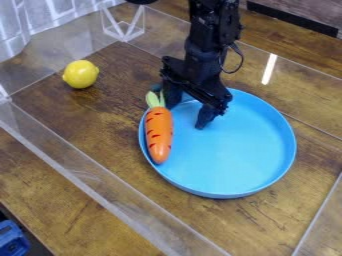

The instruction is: Move the carrot to the right side

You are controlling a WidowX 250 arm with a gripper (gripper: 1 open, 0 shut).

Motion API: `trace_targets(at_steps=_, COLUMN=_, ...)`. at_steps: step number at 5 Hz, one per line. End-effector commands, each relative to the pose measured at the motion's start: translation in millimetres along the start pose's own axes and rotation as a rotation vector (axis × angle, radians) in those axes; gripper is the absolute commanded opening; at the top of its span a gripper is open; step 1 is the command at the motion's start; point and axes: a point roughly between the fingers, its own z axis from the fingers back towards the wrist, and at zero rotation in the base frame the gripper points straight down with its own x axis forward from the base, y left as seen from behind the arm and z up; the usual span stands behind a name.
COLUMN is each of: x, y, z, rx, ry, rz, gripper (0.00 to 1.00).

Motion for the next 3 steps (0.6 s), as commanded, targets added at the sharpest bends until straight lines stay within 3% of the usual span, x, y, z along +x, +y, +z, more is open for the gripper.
trace_targets(at_steps=1, x=-12.2, y=23.3, z=-18.8, rx=0.012, ry=0.096, rz=0.039, gripper=1.0)
trace_targets(at_steps=3, x=-2.9, y=30.1, z=-24.9, rx=0.014, ry=0.124, rz=0.089, gripper=1.0)
